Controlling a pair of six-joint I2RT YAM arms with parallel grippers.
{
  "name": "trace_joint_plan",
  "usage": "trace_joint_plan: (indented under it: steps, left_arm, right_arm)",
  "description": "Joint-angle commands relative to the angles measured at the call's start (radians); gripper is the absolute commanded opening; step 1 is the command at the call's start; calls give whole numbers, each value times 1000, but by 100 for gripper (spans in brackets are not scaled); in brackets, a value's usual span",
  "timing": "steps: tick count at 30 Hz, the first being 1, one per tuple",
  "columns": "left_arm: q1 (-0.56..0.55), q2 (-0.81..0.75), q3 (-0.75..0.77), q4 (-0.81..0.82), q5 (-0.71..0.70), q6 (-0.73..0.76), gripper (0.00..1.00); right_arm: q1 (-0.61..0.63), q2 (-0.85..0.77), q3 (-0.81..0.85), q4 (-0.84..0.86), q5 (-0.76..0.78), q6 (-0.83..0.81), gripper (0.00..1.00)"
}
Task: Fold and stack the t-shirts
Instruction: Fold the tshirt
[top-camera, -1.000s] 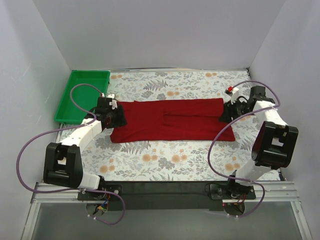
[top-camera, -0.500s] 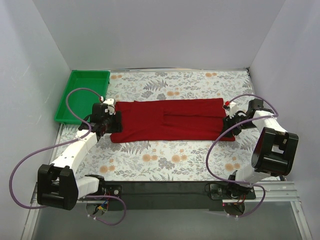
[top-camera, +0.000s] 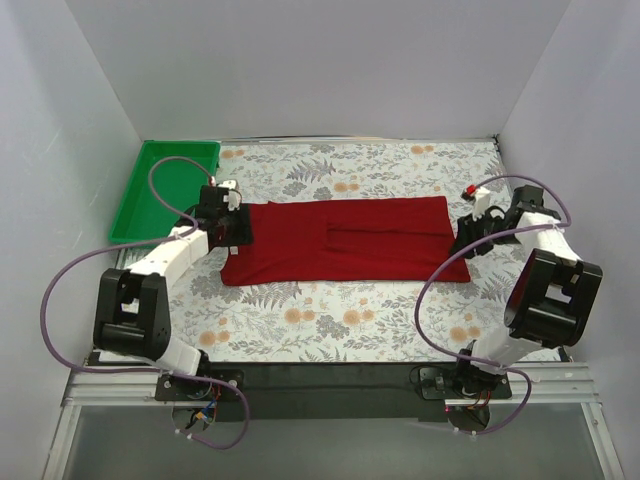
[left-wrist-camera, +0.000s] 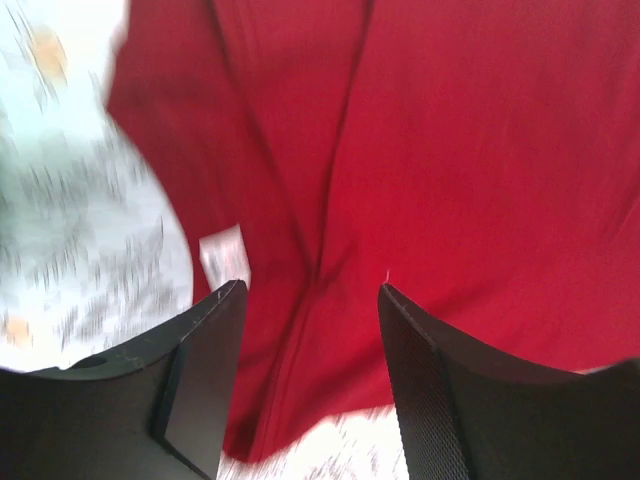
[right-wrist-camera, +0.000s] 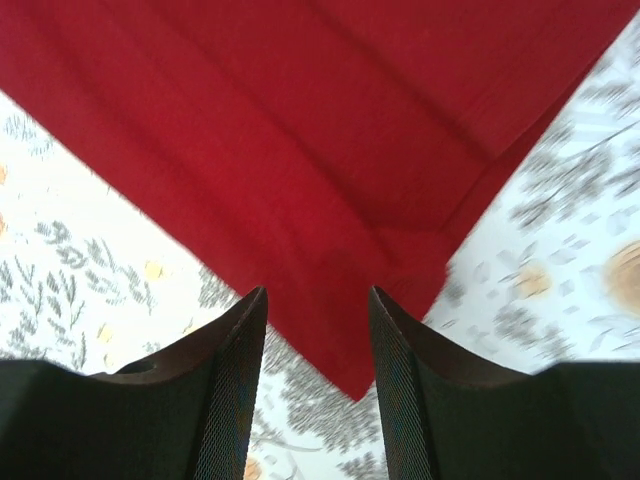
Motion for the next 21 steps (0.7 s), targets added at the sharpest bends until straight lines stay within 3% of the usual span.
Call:
trace_joint_plan:
  steps: [1,6,9,21]
  left_arm:
    - [-3,48,122,104,-68,-137,51]
    - [13,166,223,139,-177,-259,43]
    - [18,290,338,55,-196,-308,37]
    - [23,438,459,-20,-282,-300,37]
  right_arm:
    - [22,53,114,53,-83,37,44]
    - [58,157,255,54,-85,68,44]
    - [64,195,298,58,-100,85,44]
    - [65,258,338,77,-111,103,44]
